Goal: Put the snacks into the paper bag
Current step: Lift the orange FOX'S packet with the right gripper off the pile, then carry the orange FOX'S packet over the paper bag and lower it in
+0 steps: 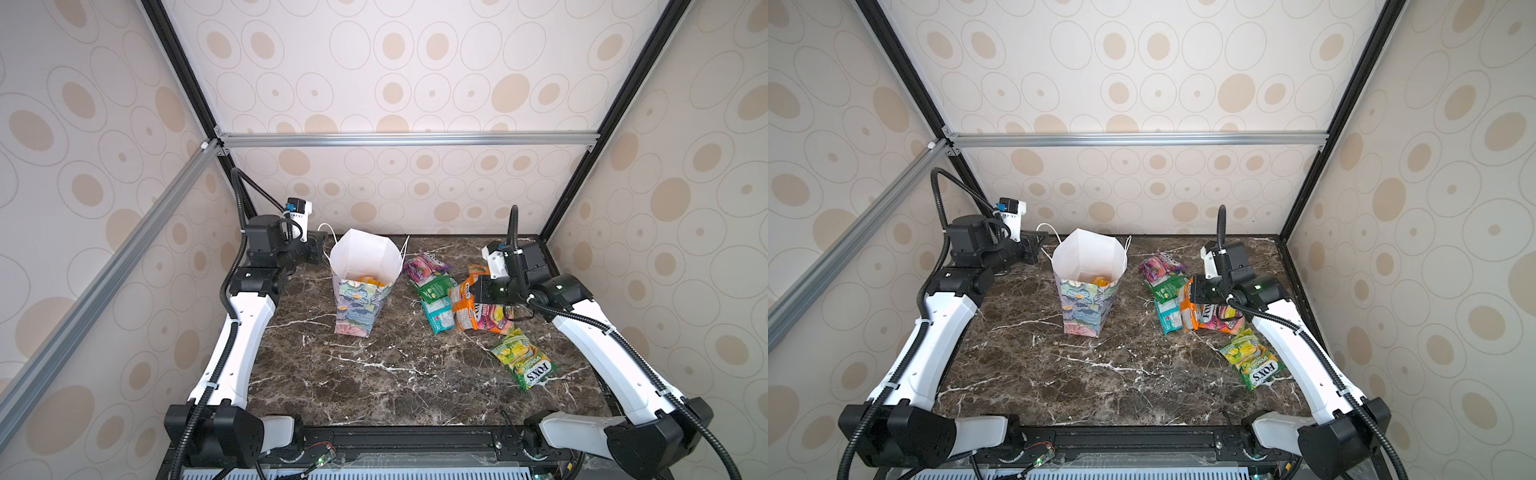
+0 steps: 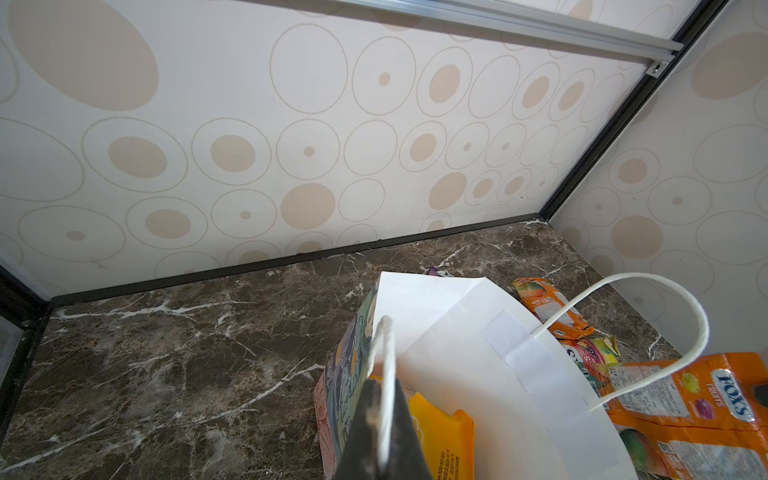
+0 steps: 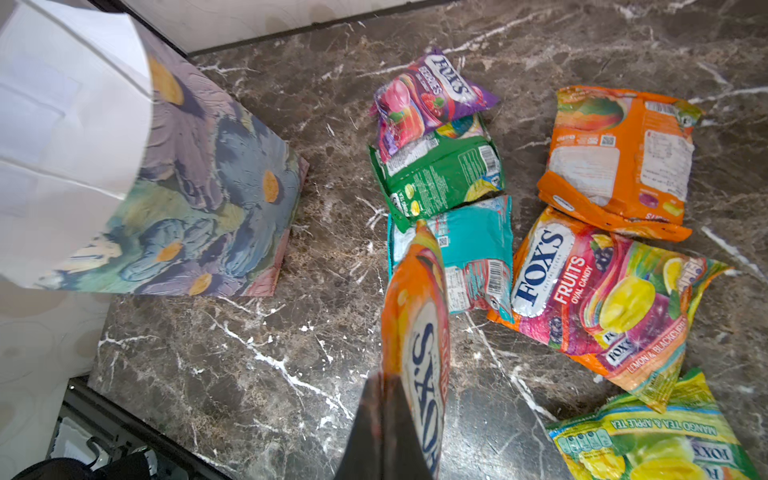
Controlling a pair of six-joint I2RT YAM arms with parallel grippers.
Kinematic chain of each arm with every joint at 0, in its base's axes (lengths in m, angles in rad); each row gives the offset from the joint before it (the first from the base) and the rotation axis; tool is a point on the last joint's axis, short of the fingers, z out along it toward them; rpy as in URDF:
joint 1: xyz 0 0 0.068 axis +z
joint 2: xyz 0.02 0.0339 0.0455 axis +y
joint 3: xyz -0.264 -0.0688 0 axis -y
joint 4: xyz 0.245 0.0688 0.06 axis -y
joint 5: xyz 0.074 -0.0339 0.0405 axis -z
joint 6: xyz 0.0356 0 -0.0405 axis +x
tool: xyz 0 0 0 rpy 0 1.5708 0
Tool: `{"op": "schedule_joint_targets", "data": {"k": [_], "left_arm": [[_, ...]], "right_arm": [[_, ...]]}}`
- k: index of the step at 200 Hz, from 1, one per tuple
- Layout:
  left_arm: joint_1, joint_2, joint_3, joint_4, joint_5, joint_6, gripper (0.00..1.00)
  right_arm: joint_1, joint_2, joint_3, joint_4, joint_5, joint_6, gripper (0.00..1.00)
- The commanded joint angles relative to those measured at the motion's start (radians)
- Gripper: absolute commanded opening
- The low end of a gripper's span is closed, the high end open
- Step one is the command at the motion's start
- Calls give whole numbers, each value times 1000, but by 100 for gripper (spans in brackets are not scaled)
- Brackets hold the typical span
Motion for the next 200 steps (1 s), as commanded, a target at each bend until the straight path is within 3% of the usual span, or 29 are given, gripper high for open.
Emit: {"op": "schedule_joint_targets", "data": {"k": [1,95,200], "left_arm": [[6,-8,15,30,2,27,0],[7,-19,9,34,-11,33,0],[7,-26,4,44,-2,26,0]], "right_arm": [[16,-45,63,29,-34,-28,0],[137,-56,267,66,-72,-67,0],[320,166,660,25,-77,-164,0]]}}
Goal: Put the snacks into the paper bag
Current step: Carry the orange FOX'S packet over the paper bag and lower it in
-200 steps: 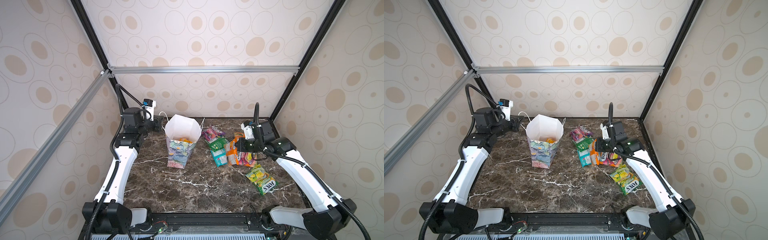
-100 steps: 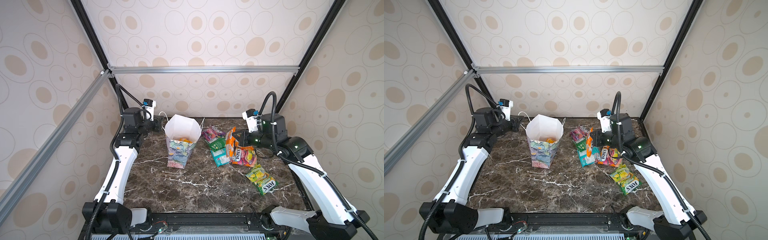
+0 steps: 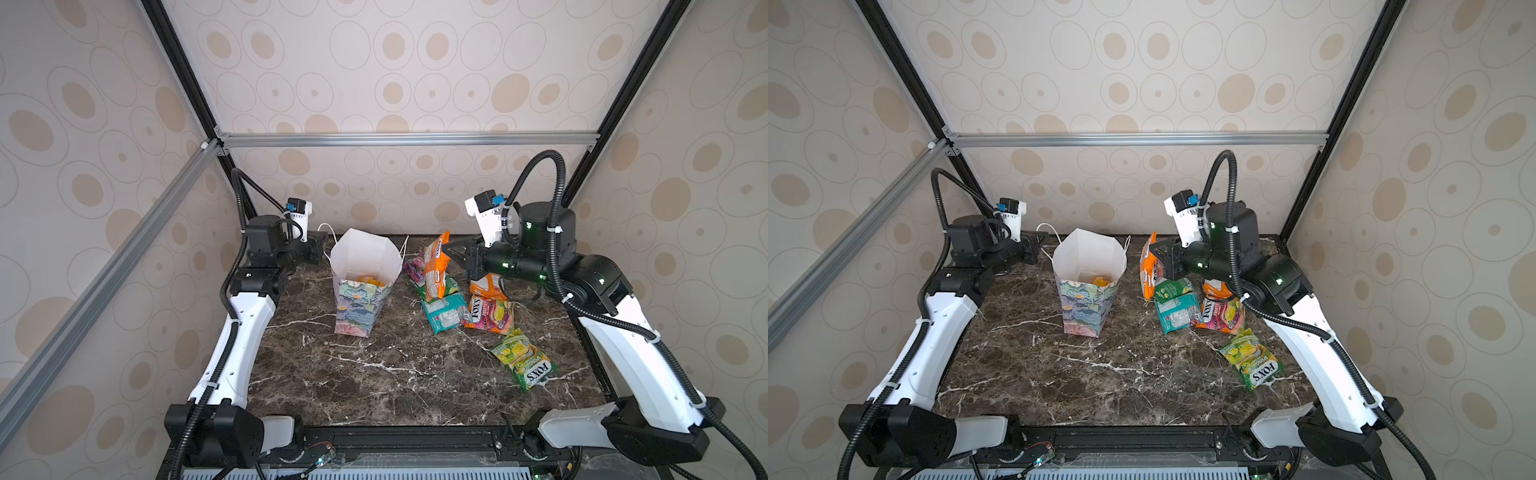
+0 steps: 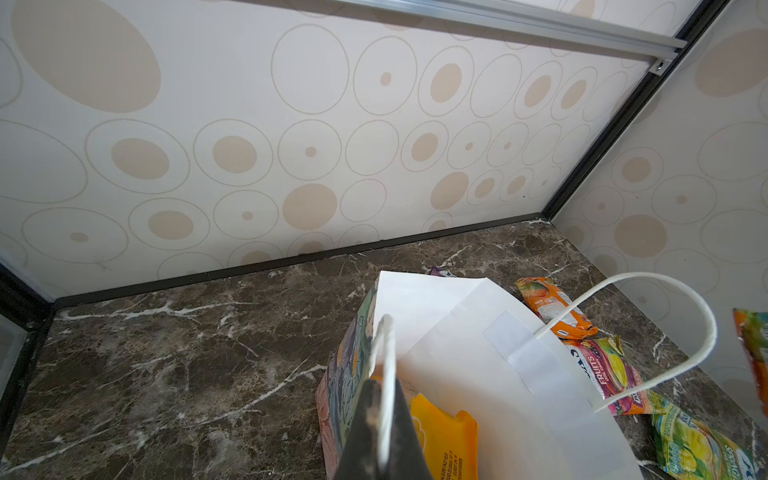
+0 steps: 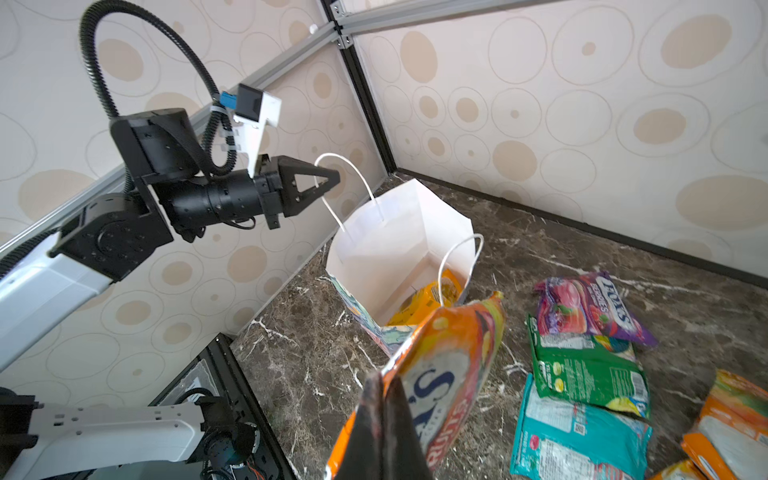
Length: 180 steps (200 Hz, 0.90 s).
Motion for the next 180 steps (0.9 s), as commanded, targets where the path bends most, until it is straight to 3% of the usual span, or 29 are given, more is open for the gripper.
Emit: {"op": "schedule_joint_targets", "data": {"k": [1,85,123,180], "left_arm": [[7,-26,9,38,3,21,0],[7,-14,18,25,4,20,0],[7,-11,21,15,-11,28,0],[7,7,42,-24,-87,37,0]], "right_arm": [[38,53,104,29,-7,-49,0],[93,260,406,9,8,-109,0],[100,407,646,-28,-49,-111,0],[104,531,699,39,-78,-90,0]]}}
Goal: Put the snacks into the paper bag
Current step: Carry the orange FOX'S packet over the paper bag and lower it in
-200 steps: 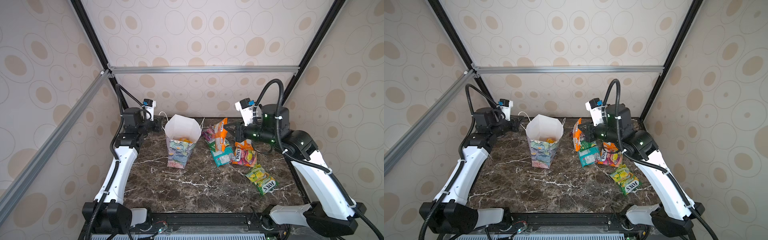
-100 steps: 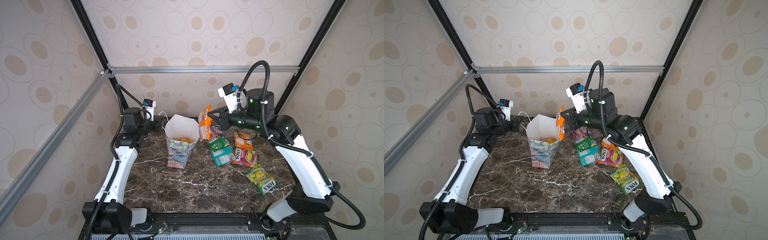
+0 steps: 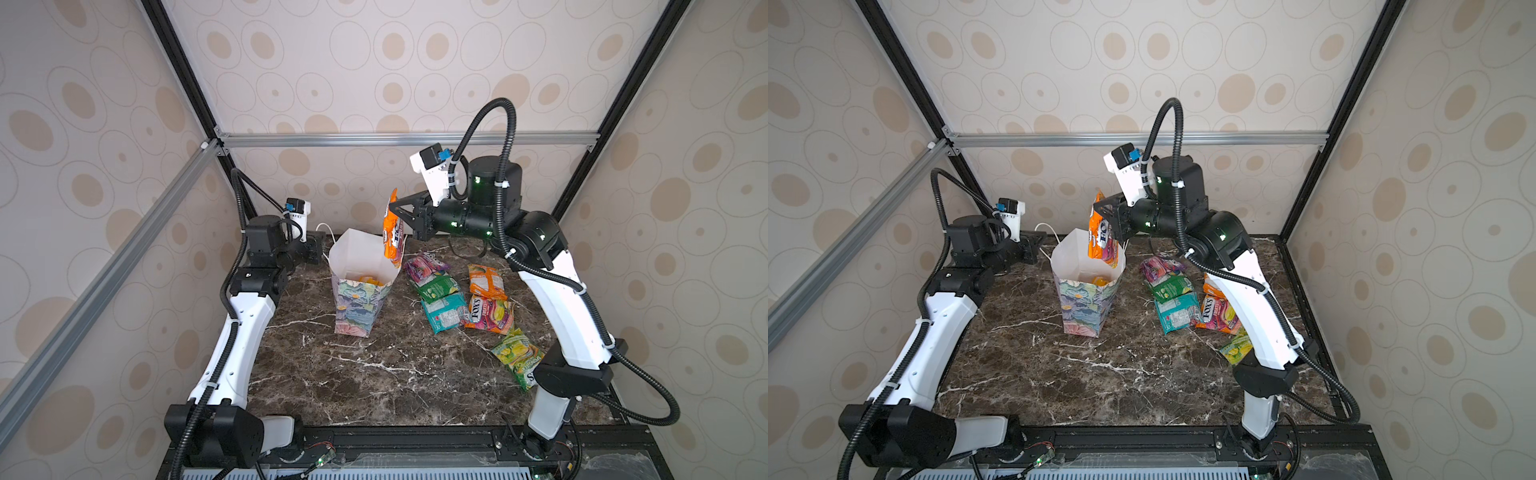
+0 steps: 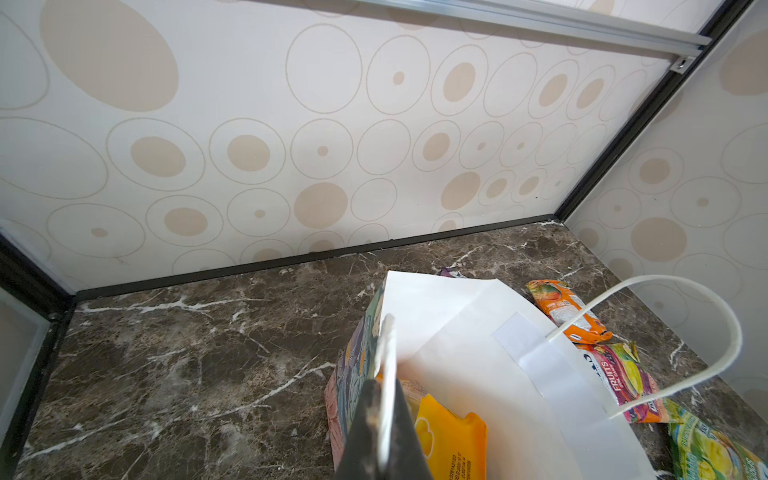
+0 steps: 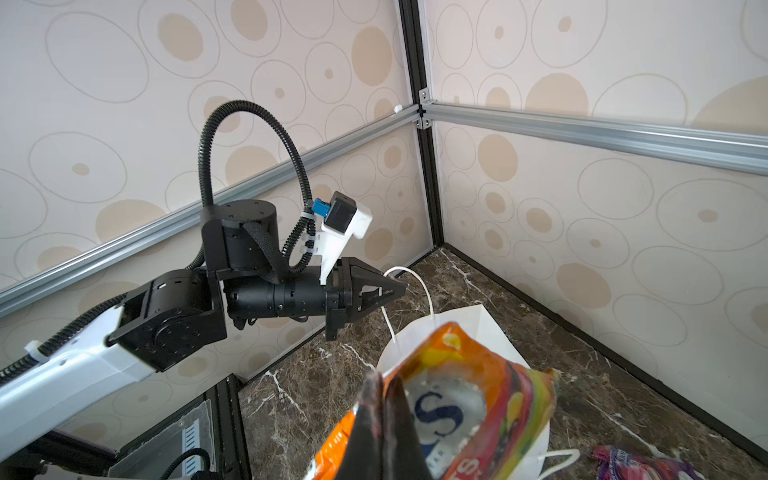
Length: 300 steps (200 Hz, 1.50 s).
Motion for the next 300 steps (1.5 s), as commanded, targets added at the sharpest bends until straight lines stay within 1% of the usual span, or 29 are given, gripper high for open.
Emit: {"op": "schedule_joint_targets", "data": {"k": [1,23,48,87,128,153,189,241,271,287,300], "left_arm": [[7,7,43,-18,-43,34,0],[7,9,47,-21,-46,37,0],[7,9,46,-19,-30,34,0],[7,7,47,-22,-34,37,0],[6,5,50,-27,-35,37,0],[7,7,50,-31,-52,33,0],[7,9,55,-39,-67,38,0],[6,12,56,-57,-123,66,0],[6,18,58,-65,-147,81,0],[8,18,59,-66,-141,80,1],[8,16,59,-66,-137,80,1]], "right_arm": [[8,46,42,66,-28,0,0],[13,93,62,80,-66,-2,0],[19,154,103,70,-60,2,0],[20,201,105,88,-36,19,0],[24,260,101,84,-64,60,0],[25,283,89,93,-51,73,0],[25,336,96,141,-103,114,0],[30,389,92,165,-115,153,0],[55,415,91,154,-67,133,0],[70,421,91,131,-6,113,0],[83,421,90,108,69,101,0]]}}
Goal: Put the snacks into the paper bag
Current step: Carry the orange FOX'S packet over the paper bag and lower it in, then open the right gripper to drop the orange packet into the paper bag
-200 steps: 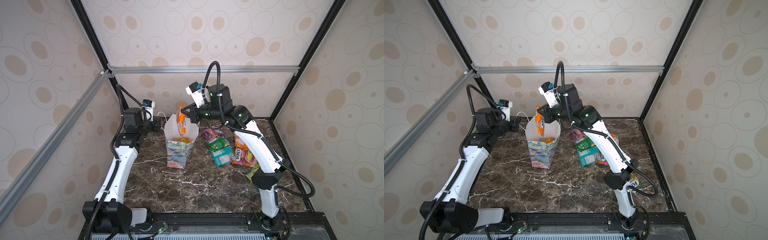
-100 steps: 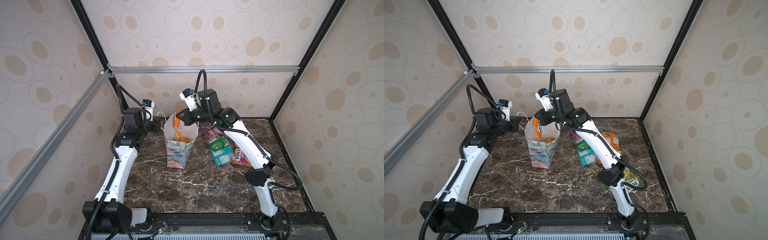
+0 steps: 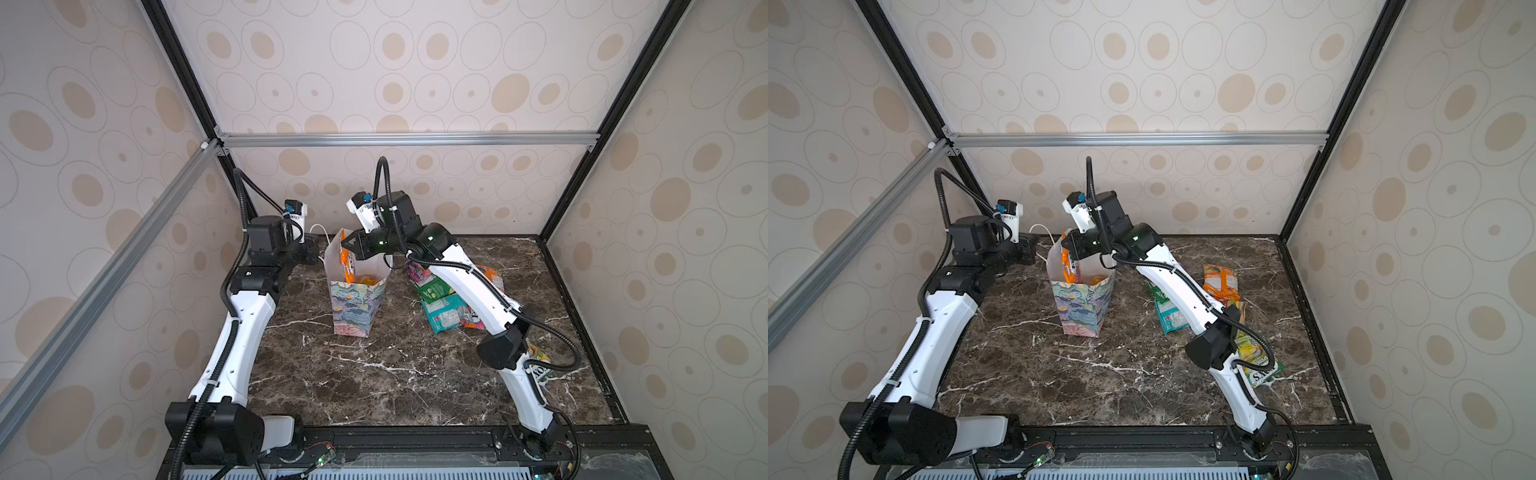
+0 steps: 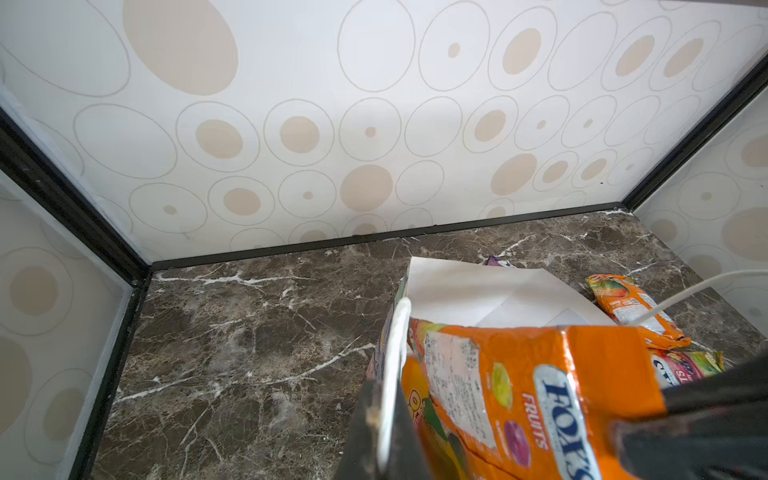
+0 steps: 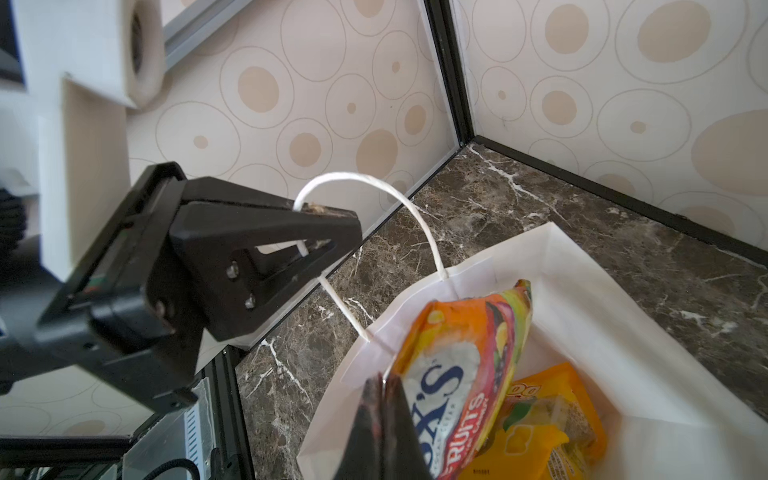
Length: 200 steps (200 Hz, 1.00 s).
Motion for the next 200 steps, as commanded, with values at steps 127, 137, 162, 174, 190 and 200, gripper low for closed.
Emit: {"op": "schedule_joint_targets", "data": {"k": [127,137,162,174,190,200], "left_arm": [[8,-6,47,-8,24,22,1],[7,-6,47,-8,25,22,1],[6,-9,47,-8,24,24,1],[7,-10,48,-8,22,24,1],[7,-12,47,-7,24,22,1],[7,-11,46,-7,26,22,1]], "right_arm": [[78,34,14,10,401,-75,5],[78,44,22,12,410,-80,5],[78,77,76,12,393,-82,5],[78,86,85,26,384,-79,6],[77,90,85,45,384,-80,11],[78,91,85,52,387,-82,11]]}}
